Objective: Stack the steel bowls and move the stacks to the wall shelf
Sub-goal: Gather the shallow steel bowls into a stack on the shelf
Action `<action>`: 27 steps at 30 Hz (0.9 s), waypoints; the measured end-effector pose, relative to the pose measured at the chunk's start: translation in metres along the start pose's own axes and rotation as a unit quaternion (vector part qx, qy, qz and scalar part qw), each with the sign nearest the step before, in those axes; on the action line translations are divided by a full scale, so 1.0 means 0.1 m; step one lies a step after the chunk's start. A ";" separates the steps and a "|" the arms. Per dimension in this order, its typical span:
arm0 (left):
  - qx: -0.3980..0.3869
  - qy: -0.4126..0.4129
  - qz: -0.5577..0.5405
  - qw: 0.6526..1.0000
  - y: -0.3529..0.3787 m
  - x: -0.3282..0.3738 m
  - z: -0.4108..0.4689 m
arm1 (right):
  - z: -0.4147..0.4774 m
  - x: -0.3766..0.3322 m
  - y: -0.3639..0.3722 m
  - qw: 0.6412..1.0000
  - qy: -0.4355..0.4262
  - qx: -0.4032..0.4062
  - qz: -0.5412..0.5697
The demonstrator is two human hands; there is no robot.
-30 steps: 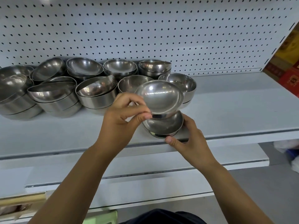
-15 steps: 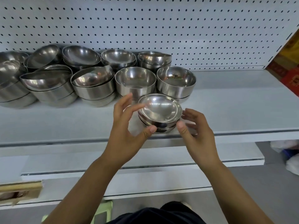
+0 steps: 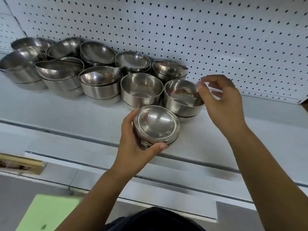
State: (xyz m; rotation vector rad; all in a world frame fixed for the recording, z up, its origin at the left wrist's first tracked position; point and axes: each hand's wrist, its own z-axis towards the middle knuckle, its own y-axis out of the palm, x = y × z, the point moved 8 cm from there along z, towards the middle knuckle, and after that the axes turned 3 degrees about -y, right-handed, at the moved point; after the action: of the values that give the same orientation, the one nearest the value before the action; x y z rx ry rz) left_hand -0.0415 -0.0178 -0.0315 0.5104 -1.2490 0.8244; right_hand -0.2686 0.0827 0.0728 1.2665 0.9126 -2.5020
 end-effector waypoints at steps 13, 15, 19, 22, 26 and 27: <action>0.090 0.015 0.038 0.995 0.03 0.10 -0.11 | 1.03 0.38 0.72 0.972 -0.050 -0.223 -0.060; 0.099 0.016 0.047 0.994 0.02 0.10 -0.11 | 1.10 0.43 0.78 0.969 -0.060 -0.234 -0.054; 0.114 0.014 0.058 0.992 0.00 0.13 -0.13 | 1.17 0.48 0.82 0.969 -0.074 -0.231 -0.045; 0.115 0.010 0.054 0.992 -0.01 0.12 -0.13 | 1.17 0.48 0.82 0.970 -0.095 -0.219 -0.049; 0.107 0.001 0.049 0.993 -0.03 0.08 -0.12 | 1.19 0.51 0.81 0.973 -0.103 -0.199 -0.053; 0.103 -0.001 0.050 0.993 -0.03 0.07 -0.12 | 1.20 0.51 0.80 0.974 -0.106 -0.192 -0.058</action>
State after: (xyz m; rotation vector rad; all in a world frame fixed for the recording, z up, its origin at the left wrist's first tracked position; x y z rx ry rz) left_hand -0.0314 -0.0087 -0.0272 0.6187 -1.2042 1.0445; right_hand -0.3454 -0.0479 0.0509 0.8304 1.3616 -2.3277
